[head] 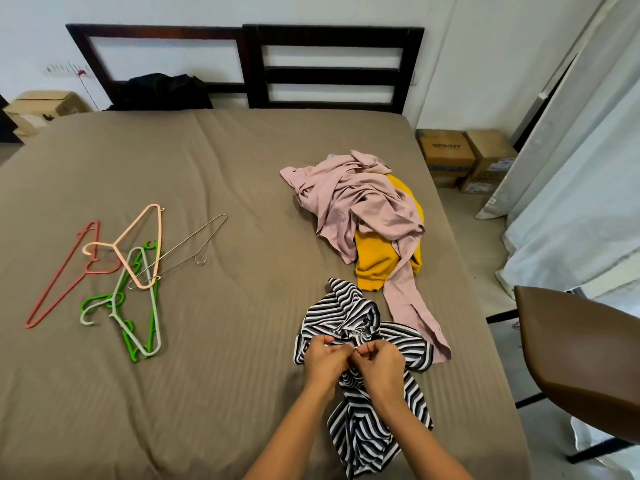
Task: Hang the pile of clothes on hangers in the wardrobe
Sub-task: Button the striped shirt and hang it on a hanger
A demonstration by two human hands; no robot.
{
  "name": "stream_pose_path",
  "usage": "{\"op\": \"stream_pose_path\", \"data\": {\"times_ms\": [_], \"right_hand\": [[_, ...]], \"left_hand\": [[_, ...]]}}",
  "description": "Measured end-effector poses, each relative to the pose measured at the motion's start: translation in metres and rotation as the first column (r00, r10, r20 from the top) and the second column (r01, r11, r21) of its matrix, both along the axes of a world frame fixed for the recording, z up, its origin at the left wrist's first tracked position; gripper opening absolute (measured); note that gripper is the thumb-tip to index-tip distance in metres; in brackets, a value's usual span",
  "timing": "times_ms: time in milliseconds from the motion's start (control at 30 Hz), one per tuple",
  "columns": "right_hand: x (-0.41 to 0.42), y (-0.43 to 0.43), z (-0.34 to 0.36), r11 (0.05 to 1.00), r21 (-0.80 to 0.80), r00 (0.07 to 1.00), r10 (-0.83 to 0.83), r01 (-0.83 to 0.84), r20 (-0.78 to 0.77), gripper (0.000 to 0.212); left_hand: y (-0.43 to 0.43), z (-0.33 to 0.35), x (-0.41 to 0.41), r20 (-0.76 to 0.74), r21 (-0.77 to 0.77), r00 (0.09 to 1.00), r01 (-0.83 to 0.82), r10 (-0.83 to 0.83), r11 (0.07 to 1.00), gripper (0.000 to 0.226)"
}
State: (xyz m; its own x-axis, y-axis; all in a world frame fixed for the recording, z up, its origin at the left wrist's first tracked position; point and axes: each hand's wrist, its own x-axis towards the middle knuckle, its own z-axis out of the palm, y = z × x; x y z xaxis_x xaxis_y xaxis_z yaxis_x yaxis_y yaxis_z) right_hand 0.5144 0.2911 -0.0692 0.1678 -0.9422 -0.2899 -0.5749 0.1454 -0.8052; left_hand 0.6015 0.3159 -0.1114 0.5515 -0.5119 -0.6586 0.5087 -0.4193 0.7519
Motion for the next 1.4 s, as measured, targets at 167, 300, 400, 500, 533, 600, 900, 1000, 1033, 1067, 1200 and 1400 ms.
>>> {"op": "stream_pose_path", "data": {"times_ms": [167, 300, 400, 500, 533, 600, 900, 1000, 1033, 1067, 1200, 1400], "right_hand": [[0.000, 0.006, -0.002, 0.998, -0.059, 0.998, 0.032, -0.035, -0.048, 0.019], [-0.003, 0.006, -0.004, 0.998, -0.046, 0.997, -0.039, 0.042, 0.064, 0.012], [-0.005, 0.004, -0.005, 0.992, 0.055, 0.979, -0.117, 0.110, 0.170, 0.016], [-0.002, 0.002, -0.007, 0.957, 0.216, 0.938, -0.243, 0.191, 0.247, 0.017], [-0.001, 0.000, -0.005, 0.930, 0.303, 0.912, -0.295, 0.206, 0.286, 0.016], [0.001, -0.006, -0.002, 0.827, 0.536, 0.834, -0.409, 0.167, 0.371, 0.014], [0.023, -0.029, -0.001, 0.875, 0.482, 0.952, -0.114, -0.038, 0.284, 0.020], [0.047, -0.022, -0.016, 0.988, 0.006, 0.980, 0.150, -0.152, 0.130, 0.013], [0.053, -0.021, -0.021, 0.972, -0.092, 0.974, 0.220, -0.214, 0.057, 0.010], [0.060, -0.021, -0.031, 0.953, -0.122, 0.961, 0.275, -0.276, -0.023, 0.012], [0.091, -0.019, -0.076, 0.812, 0.161, 0.616, 0.539, -0.560, -0.574, 0.046], [0.213, 0.026, -0.097, 0.403, -0.184, 0.434, 0.712, -0.896, -0.553, 0.063]], "left_hand": [[-0.004, -0.002, -0.001, 0.015, 0.072, 1.000, 0.018, -0.019, 0.997, 0.022], [-0.006, -0.005, 0.000, -0.108, 0.001, 0.994, 0.017, -0.017, 1.000, 0.023], [-0.005, -0.004, -0.003, -0.061, -0.057, 0.997, 0.046, -0.050, 0.997, 0.024], [-0.003, -0.003, -0.008, 0.015, -0.088, 0.998, 0.058, -0.057, 0.994, 0.022], [-0.002, -0.004, -0.009, 0.070, -0.085, 0.996, 0.069, -0.063, 0.994, 0.021], [-0.001, -0.004, -0.007, 0.231, -0.070, 0.967, 0.124, -0.105, 0.990, 0.023], [0.022, -0.001, 0.022, 0.503, -0.127, 0.822, 0.377, -0.268, 0.918, 0.011], [0.036, -0.008, 0.043, 0.538, -0.088, 0.820, 0.287, -0.197, 0.954, 0.012], [0.041, -0.009, 0.051, 0.511, -0.061, 0.837, 0.263, -0.196, 0.963, 0.013], [0.046, -0.017, 0.059, 0.461, -0.034, 0.865, 0.243, -0.200, 0.970, 0.011], [0.080, -0.043, 0.087, 0.262, 0.168, 0.933, 0.209, -0.248, 0.963, 0.026], [0.166, -0.112, 0.129, 0.204, 0.309, 0.974, 0.033, -0.101, 0.950, 0.025]]}}
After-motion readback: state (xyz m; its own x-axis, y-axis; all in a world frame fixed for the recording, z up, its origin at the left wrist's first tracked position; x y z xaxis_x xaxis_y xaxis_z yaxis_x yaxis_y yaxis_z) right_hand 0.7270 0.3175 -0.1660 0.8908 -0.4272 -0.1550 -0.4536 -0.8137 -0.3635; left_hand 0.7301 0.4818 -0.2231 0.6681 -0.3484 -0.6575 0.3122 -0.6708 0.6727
